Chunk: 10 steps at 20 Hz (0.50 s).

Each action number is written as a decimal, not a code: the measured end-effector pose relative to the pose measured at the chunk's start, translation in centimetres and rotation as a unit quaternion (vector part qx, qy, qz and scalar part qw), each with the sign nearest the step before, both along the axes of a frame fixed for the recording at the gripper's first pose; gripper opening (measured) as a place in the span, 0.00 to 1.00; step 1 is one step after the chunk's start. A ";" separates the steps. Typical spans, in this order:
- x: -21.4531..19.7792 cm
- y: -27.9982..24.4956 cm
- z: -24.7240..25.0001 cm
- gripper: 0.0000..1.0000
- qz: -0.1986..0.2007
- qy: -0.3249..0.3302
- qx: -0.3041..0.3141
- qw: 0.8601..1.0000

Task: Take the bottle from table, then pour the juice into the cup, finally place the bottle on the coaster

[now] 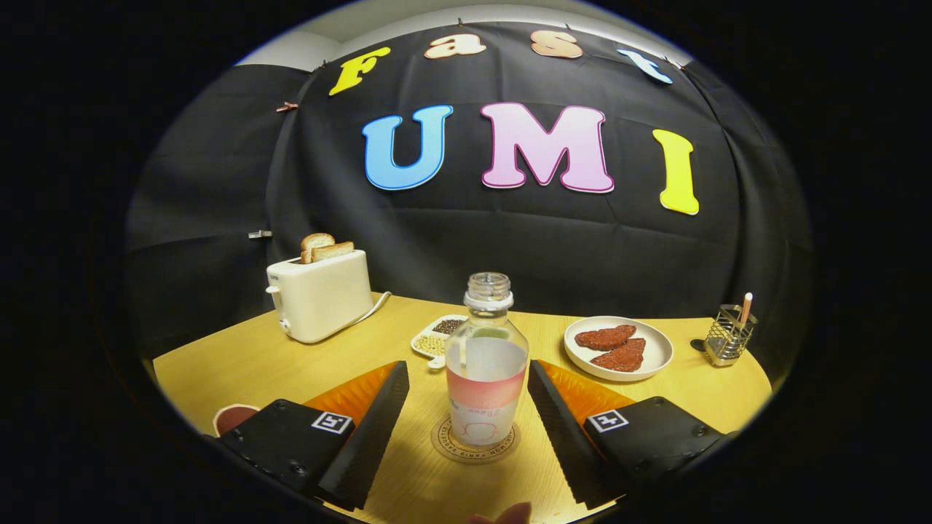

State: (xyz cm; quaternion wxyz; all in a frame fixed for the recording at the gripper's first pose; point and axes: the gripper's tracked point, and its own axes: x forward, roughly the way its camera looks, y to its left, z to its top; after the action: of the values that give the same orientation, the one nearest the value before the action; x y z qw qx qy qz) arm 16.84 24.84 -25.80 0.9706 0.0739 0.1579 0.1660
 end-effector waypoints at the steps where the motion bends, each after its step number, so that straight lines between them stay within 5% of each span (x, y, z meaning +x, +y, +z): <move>1: -0.7 -0.1 0.7 1.00 -0.002 -0.001 -0.003 1.000; 10: -6.2 -4.5 10.0 1.00 -0.036 -0.028 -0.012 0.999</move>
State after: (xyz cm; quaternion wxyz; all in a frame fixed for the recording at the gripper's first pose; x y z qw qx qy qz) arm 10.67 20.29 -15.77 0.9808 0.0632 0.1297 0.1312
